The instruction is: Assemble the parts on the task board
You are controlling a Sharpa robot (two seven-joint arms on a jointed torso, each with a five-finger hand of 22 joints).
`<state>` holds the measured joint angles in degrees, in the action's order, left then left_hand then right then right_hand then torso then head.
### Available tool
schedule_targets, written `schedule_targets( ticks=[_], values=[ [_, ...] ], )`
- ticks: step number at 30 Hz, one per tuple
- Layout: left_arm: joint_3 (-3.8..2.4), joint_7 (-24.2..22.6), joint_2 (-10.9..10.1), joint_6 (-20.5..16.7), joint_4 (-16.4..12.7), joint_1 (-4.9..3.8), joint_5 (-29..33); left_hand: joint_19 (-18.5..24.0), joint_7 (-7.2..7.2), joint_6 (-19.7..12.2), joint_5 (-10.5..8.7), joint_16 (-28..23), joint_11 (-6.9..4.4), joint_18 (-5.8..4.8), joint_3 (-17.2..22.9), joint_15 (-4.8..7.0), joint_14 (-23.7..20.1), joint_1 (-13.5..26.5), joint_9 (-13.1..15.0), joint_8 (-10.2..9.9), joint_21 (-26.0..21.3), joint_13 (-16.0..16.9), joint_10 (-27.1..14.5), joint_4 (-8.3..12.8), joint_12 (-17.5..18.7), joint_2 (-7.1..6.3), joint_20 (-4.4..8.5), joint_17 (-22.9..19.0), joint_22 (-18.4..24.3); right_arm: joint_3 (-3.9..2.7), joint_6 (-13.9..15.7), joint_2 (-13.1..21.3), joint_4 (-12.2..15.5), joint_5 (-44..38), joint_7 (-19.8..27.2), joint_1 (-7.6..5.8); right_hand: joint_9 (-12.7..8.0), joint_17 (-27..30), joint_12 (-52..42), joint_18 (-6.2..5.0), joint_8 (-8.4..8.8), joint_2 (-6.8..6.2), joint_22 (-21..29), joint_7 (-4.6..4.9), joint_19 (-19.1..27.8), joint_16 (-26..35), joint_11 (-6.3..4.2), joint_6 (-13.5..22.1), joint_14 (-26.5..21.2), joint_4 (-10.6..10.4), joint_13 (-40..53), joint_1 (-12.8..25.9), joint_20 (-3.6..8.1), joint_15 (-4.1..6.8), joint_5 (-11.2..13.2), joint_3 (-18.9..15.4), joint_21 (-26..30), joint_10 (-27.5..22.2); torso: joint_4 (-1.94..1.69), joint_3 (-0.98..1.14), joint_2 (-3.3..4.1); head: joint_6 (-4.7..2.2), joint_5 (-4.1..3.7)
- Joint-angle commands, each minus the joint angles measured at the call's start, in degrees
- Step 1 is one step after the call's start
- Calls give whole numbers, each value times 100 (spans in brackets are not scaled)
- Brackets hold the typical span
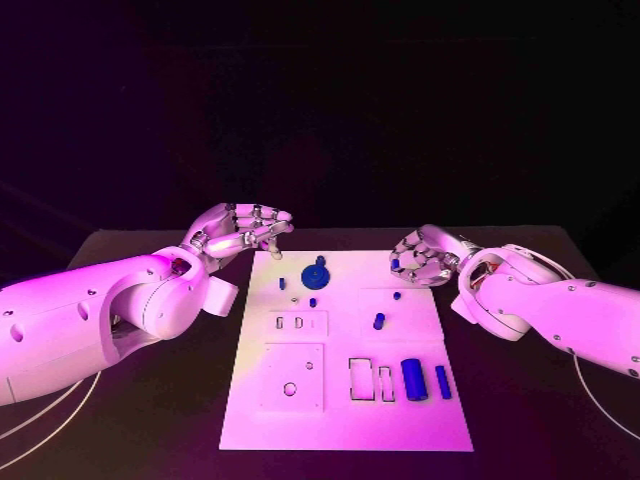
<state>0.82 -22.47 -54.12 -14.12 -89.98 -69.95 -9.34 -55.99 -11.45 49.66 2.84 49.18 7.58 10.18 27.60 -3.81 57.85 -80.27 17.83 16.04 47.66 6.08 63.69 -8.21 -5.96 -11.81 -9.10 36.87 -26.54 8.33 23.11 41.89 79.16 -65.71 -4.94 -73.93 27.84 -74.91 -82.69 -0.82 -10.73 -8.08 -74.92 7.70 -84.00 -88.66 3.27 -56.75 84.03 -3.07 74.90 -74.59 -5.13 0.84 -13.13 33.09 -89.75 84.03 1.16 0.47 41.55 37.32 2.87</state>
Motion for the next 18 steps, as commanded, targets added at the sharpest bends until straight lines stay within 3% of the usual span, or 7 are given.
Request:
schedule_targets(
  ticks=[1,5,10,18],
  values=[
    [1,8,26,87,0,-4,-2,42,-9,-23,-1,-29,24,24,13,8,-29,-8,6,-31,28,8,-18,-4,39,33,11,-5,-9,0,130,-108,361,-254,-726,-19,93,-1209,34,82,-55,19,-1508,-22,-600,-16,-53,4,528,10,852,26,20,39,-38,44,-25,7,-7,-13,-21,4,-1],
    [12,27,46,73,21,-4,-8,47,-9,-24,-1,-30,24,24,11,8,-28,-3,7,-32,32,8,-17,-4,40,30,10,-6,-12,0,167,-323,679,-369,-1120,-6,100,-1197,39,82,-65,26,-1508,-25,-600,-11,-56,-1,526,26,848,22,20,41,-46,58,-25,4,-8,-16,-38,26,9],
    [25,57,64,61,46,-4,-22,51,-11,-21,-1,-28,24,25,7,7,-24,10,9,-31,39,10,-11,-10,36,29,9,-6,-16,5,181,-568,885,-570,-1420,53,103,-1183,47,82,-68,26,-1508,-26,-600,-5,-56,-2,522,30,842,23,21,41,-47,61,-25,-2,-8,-32,-52,47,14],
    [41,103,97,34,80,-4,-46,76,-4,0,-1,-16,5,30,-4,17,-2,55,26,-21,83,39,98,-26,-29,30,8,-7,-40,65,161,-1021,887,-885,-1681,217,114,-1162,54,82,-81,9,-1508,-27,-600,4,-57,-8,518,40,837,46,22,43,-40,56,-25,-5,-2,-48,-81,121,31]
  ],
)
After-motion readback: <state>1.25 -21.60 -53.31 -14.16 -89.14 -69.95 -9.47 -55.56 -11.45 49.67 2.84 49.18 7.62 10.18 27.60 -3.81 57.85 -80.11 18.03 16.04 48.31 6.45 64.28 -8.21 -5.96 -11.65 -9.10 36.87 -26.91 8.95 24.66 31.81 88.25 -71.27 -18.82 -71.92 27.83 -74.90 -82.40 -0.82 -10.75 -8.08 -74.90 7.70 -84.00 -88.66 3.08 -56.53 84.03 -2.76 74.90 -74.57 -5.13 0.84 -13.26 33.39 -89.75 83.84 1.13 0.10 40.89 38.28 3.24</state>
